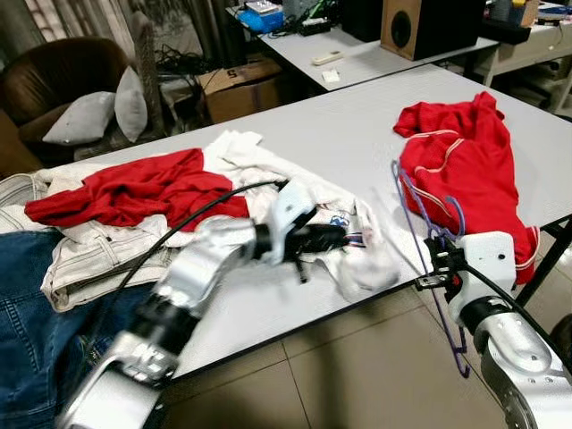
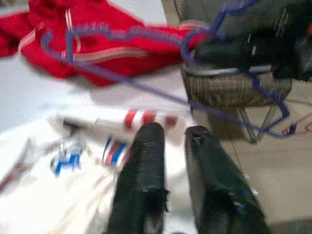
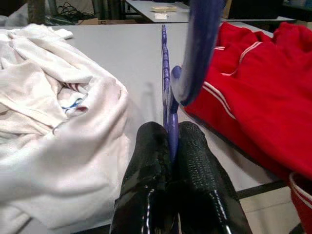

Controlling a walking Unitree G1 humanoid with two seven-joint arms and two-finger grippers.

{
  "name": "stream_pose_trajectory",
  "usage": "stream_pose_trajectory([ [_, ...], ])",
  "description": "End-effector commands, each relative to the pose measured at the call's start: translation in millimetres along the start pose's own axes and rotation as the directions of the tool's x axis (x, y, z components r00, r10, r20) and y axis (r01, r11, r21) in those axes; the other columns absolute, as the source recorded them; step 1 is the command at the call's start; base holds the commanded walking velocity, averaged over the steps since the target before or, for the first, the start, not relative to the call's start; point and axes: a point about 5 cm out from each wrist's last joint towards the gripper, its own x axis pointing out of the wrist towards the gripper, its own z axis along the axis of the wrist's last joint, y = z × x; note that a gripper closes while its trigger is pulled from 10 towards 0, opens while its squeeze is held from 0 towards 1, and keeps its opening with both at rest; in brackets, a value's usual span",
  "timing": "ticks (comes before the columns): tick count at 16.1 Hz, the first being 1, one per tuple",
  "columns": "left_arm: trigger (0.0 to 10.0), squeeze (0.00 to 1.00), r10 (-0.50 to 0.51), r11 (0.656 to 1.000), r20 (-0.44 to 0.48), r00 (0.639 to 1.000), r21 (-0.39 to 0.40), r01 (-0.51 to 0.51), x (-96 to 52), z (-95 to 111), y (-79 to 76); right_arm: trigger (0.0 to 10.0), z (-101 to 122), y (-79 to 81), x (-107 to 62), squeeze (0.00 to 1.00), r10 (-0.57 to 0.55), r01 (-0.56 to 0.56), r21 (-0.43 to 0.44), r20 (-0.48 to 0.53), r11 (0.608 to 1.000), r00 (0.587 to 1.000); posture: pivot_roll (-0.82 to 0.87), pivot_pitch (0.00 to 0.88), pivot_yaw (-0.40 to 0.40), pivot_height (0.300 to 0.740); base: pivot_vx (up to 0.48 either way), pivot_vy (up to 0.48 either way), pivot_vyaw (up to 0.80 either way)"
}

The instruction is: Hang hanger

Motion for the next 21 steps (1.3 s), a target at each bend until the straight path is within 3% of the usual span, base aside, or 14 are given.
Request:
stream_pose_trajectory([
  [1,10.0,1.00,0.038,0.999,-0.035,0.999,0.017,-0.037,-8.2,-4,6.7,10.0,4,0.0,0.0,0.00,-0.005,0.005,-0.005,0.012,1.000,1.000,-0.14,0.000,0.145,0.740,0.000,0.000,0.00],
  [2,10.0,1.00,0.139,0.990,-0.089,0.986,0.045,-0.136,-17.5,-13,18.1,10.0,3,-5.6,-1.9,0.00,-0.031,0.031,-0.008,0.006,0.999,1.000,-0.15,0.000,0.145,0.740,0.000,0.000,0.00],
  [3,10.0,1.00,0.292,0.954,-0.152,0.944,0.115,-0.277,-28.8,-24,31.5,10.0,1,-13.0,-5.6,0.00,-0.054,0.054,-0.014,-0.007,0.998,0.999,-0.16,0.000,0.146,0.740,0.000,0.000,0.00],
  [5,10.0,1.00,0.374,0.922,-0.184,0.909,0.178,-0.343,-32.9,-31,37.2,10.0,-2,-17.2,-9.3,0.00,-0.051,0.050,-0.024,-0.020,0.998,0.999,-0.16,0.000,0.145,0.740,0.000,0.000,0.00],
  [6,10.0,0.00,0.426,0.897,-0.197,0.883,0.220,-0.384,-30.8,-35,39.5,10.0,-5,-20.5,-15.9,0.00,-0.014,0.012,-0.063,-0.037,0.998,0.999,-0.17,0.000,0.146,0.740,0.000,0.000,0.00],
  [8,10.0,0.00,0.505,0.850,-0.206,0.838,0.291,-0.440,-30.0,-40,45.3,10.0,-6,-33.8,-26.0,0.00,-0.030,0.025,-0.103,-0.050,0.994,0.998,-0.19,0.000,0.149,0.740,0.000,0.000,0.00],
  [12,10.0,0.00,0.459,0.877,-0.212,0.863,0.262,-0.402,-21.0,-47,41.8,10.0,-4,-38.2,-36.0,0.00,0.010,-0.015,-0.103,-0.049,0.995,0.999,-0.21,0.000,0.158,0.740,0.000,0.000,0.00],
  [14,2.0,0.00,0.479,0.866,-0.231,0.847,0.285,-0.412,-16.6,-52,43.8,10.0,-3,-34.6,-40.0,0.00,0.051,-0.056,-0.112,-0.051,0.992,0.997,-0.22,0.000,0.158,0.740,0.000,0.000,0.00],
  [15,0.3,0.00,0.488,0.861,-0.238,0.840,0.290,-0.418,-15.7,-54,44.7,10.0,-4,-33.9,-40.7,0.00,0.057,-0.062,-0.113,-0.052,0.992,0.997,-0.22,0.000,0.158,0.740,0.000,0.000,0.00],
  [17,0.0,0.00,0.550,0.822,-0.306,0.777,0.364,-0.438,-17.9,-65,50.1,10.0,-3,-28.6,-42.6,0.00,0.079,-0.085,-0.115,-0.052,0.990,0.996,-0.23,0.000,0.169,0.740,0.000,0.000,0.00],
  [21,0.0,0.00,0.563,0.812,-0.338,0.755,0.398,-0.427,-19.2,-70,51.8,10.0,-2,-24.5,-45.5,0.00,0.096,-0.102,-0.114,-0.053,0.988,0.994,-0.24,0.000,0.175,0.740,0.000,0.000,0.00],
])
